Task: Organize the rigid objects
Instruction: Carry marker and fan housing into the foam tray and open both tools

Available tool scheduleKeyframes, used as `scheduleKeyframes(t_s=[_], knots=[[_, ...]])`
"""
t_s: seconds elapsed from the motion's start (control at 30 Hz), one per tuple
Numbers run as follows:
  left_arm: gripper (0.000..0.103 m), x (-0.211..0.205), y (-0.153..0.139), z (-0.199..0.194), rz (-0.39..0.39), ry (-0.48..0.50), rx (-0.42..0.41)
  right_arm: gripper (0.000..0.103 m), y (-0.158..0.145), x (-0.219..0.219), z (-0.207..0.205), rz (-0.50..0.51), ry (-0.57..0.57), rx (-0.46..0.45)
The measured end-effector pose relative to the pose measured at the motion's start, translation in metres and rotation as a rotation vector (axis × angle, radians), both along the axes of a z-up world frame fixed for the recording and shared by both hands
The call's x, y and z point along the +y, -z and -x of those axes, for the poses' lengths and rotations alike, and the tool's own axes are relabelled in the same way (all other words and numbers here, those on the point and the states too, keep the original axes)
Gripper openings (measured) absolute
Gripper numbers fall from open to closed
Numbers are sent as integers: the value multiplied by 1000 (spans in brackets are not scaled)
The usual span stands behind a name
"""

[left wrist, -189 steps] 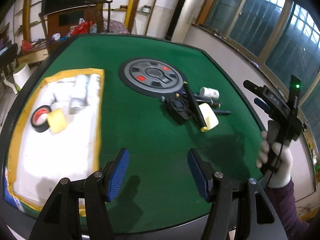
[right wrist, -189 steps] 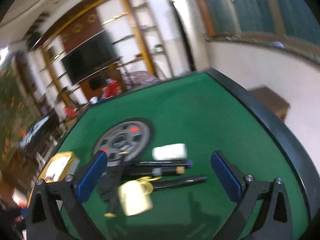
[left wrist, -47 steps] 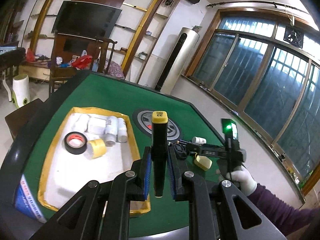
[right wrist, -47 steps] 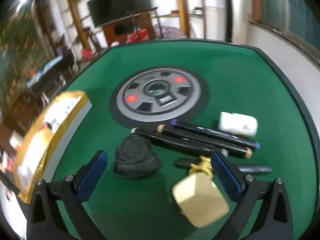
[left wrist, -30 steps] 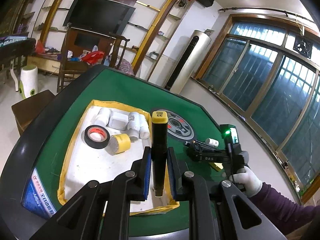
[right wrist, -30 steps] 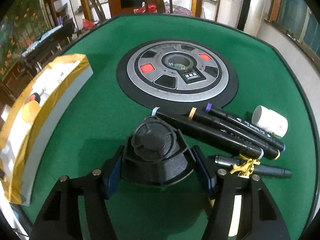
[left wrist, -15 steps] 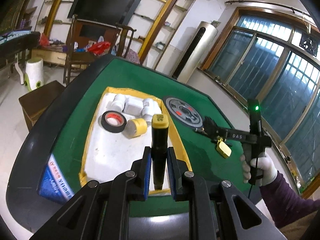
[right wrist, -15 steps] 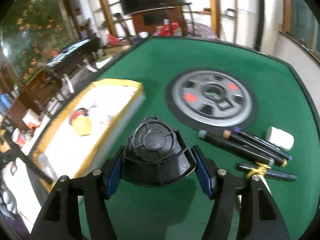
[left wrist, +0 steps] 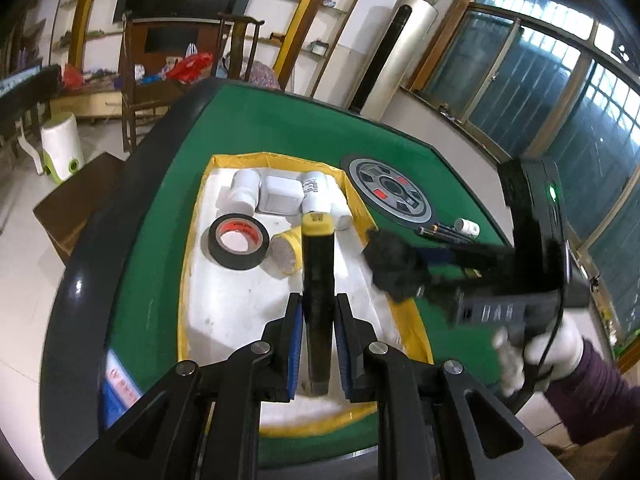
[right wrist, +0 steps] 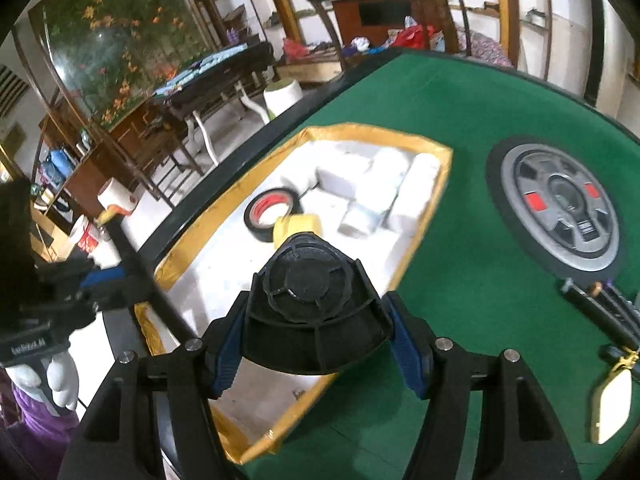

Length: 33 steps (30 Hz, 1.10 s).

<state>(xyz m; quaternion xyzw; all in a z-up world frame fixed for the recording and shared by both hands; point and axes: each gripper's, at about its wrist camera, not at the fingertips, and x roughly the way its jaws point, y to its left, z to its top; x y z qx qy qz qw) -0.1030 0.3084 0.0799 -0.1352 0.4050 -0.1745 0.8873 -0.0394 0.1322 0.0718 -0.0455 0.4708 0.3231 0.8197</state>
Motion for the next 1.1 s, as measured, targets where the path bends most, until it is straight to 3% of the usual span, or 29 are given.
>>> scheduleKeyframes(t_s=[0.1,0.4,0.63,0.8,0.87,0.93,1.0,1.1], knots=[[15,-2,7,-17,21,6,26,65,1,10,0,35,-2,-32],[15,-8,33,-44,58,-9,103,65,14,28,-8,85,-7,-19],[15,-4,54,-44,16,-54,168,64,27,42,-14,132,-16,-18],[15,2,55,-37,8,-107,165,64,30,53,-11,194,-29,-57],[21,5,50,-32,2,-131,151,64,31,56,-11,200,-35,-55],[41,8,40,-25,14,-153,115,64,32,59,-10,217,-41,-68],[54,12,30,-15,15,-187,72,64,34,62,-7,228,-50,-76],[59,19,17,-2,30,-228,18,65,37,67,-3,240,-75,-83]])
